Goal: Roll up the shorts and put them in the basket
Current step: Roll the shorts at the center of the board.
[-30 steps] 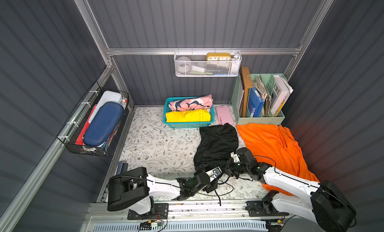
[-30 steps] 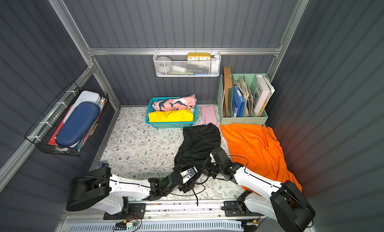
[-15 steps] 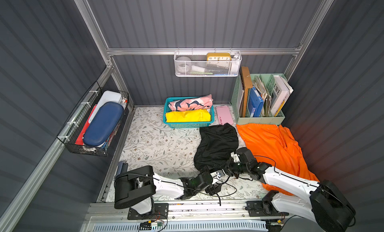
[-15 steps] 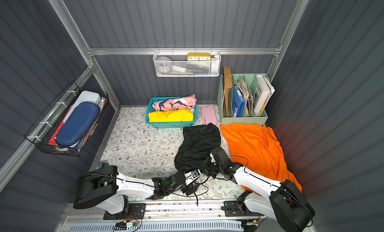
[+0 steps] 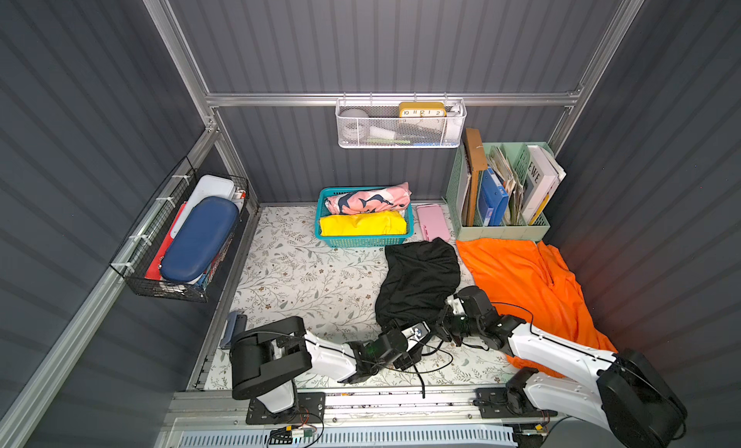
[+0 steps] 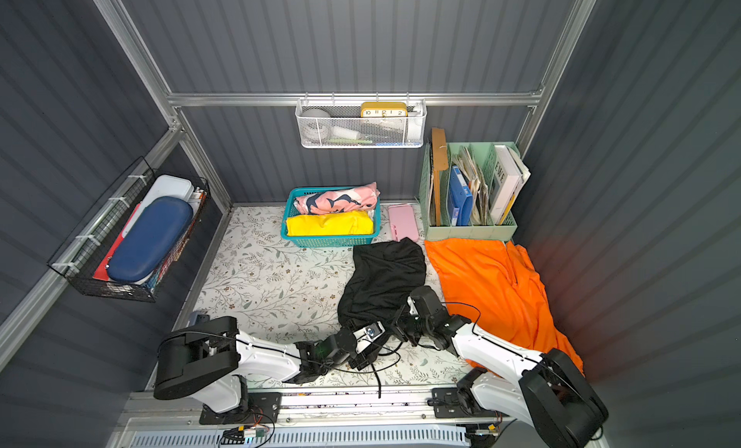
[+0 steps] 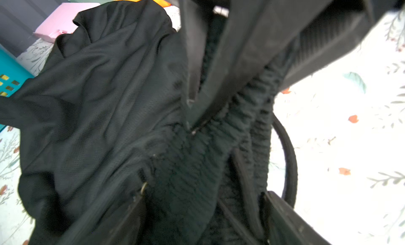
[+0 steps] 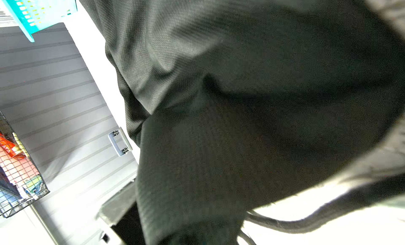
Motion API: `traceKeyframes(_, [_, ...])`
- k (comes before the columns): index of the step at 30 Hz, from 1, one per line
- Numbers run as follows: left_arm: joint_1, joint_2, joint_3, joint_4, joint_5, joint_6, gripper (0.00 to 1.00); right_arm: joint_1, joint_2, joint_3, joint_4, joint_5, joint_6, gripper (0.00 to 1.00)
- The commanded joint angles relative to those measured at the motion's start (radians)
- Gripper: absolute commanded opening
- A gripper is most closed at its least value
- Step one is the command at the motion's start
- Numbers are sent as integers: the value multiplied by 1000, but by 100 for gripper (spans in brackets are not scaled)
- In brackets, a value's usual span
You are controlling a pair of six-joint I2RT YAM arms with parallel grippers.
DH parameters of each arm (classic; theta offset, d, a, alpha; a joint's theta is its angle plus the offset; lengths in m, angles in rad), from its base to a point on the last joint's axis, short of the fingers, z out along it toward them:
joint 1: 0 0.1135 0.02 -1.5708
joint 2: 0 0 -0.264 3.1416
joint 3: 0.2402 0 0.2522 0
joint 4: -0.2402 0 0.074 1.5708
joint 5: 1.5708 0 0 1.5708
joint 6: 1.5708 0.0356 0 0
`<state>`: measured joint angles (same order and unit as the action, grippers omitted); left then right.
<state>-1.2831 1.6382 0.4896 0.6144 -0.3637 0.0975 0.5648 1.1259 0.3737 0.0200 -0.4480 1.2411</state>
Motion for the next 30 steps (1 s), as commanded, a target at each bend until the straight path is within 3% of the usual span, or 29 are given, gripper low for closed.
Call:
traceKeyframes(1, [5, 30, -23, 8, 18, -29, 79, -11, -8, -12, 32, -1, 6, 0])
traceKeyframes(5, [5, 49, -19, 11, 16, -35, 66, -12, -6, -15, 38, -4, 5, 0])
traceKeyframes(12, [18, 28, -14, -29, 39, -34, 35, -17, -1, -21, 57, -11, 3, 0])
traceKeyframes(15, [26, 6, -8, -66, 76, -30, 27, -19, -1, -21, 55, -11, -5, 3])
traceKeyframes(17, [30, -16, 1, -96, 105, -22, 23, -20, -7, -17, 39, -5, -20, 16])
traceKeyframes(18, [31, -31, 5, -113, 126, -16, 21, -21, -13, -12, 21, -1, -31, 29])
traceKeyframes(22, [71, -88, 33, -205, 252, 14, 14, -31, -56, 10, -62, 34, -85, 62])
traceKeyframes(25, [103, -126, 74, -294, 325, 44, 8, -46, -113, 36, -163, 72, -136, 76])
traceKeyframes(30, [137, -167, 124, -381, 370, 91, 5, -78, -223, 36, -254, 134, -168, 86])
